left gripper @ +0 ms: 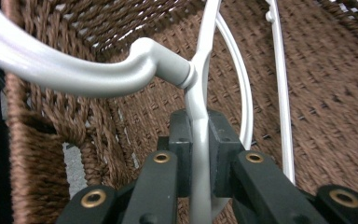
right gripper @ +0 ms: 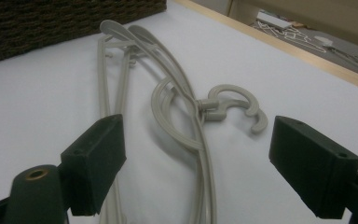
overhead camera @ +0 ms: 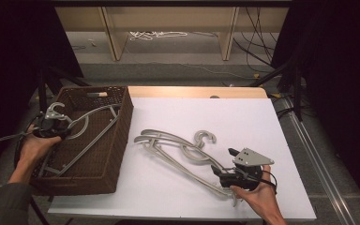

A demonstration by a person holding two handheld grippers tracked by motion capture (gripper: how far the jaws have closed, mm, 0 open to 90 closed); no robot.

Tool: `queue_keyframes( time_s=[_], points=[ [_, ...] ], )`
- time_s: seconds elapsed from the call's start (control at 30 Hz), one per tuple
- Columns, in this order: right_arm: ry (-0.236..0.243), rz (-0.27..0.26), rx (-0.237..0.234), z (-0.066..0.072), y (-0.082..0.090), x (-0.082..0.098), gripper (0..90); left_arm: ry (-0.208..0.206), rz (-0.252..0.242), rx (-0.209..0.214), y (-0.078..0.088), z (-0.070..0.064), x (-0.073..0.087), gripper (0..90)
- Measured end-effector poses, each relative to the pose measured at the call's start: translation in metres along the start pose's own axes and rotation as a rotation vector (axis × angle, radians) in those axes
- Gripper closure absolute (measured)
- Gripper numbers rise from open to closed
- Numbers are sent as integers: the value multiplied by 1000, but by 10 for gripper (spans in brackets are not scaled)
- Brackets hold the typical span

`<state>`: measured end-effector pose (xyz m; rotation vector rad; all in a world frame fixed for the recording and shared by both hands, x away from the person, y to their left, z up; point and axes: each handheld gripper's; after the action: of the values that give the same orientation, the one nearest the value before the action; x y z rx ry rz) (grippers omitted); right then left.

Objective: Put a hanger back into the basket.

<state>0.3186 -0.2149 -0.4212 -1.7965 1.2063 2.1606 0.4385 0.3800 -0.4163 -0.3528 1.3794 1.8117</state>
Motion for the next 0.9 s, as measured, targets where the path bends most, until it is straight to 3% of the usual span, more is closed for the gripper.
queue_keyframes(
  time_s=[0.03,0.1,0.13,0.23,0.27,0.37,0.43,0.5,0.53,0.57,0.6,0.63,0.67,0.7,0.73,0.77,0.9],
  points=[
    [0,2,1,0,0,0,193,14,-6,5,-3,0,2,817],
    [-6,0,0,0,0,0,193,5,5,10,-4,2,2,817],
    [-4,0,-1,0,0,0,193,-23,3,9,-5,4,2,817],
    [0,-8,7,-1,-1,0,194,33,16,7,-6,1,5,814],
    [-6,-8,3,0,-1,0,194,4,8,18,-8,3,5,813],
    [1,-5,2,0,-1,1,195,27,29,-3,-9,2,5,806],
    [-2,-7,3,0,-1,0,195,1,39,1,-11,4,6,786],
    [-1,-10,4,0,-1,0,195,37,57,-3,-11,5,7,762],
    [-2,-1,0,0,-1,0,195,28,44,1,-11,8,7,723],
    [-2,-1,0,-1,-1,1,195,75,61,-20,-8,7,8,688],
    [-3,0,-1,-1,-1,1,195,68,63,-21,-6,8,8,656],
    [-5,2,-2,-1,0,1,195,17,43,-16,-5,12,6,632],
    [-5,1,-3,-1,0,1,195,72,58,-37,-3,9,7,600],
    [-4,2,-3,-1,0,1,195,90,53,-49,2,9,6,590],
    [-3,0,0,-1,-1,1,195,82,34,-37,3,12,5,562],
    [-3,2,0,-1,-1,1,195,147,39,-58,9,11,4,534],
    [-1,1,2,-1,-1,1,196,210,-9,-58,27,11,-2,438]
  ],
)
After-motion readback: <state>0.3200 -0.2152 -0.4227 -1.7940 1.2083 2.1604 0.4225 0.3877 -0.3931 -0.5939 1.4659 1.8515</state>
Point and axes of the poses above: each handheld gripper's, and its own axes: y roughly backward along the jaws, x roughly out of its underside, z roughly to its left, and after that the axes turned 12 degrees about -x, right-handed
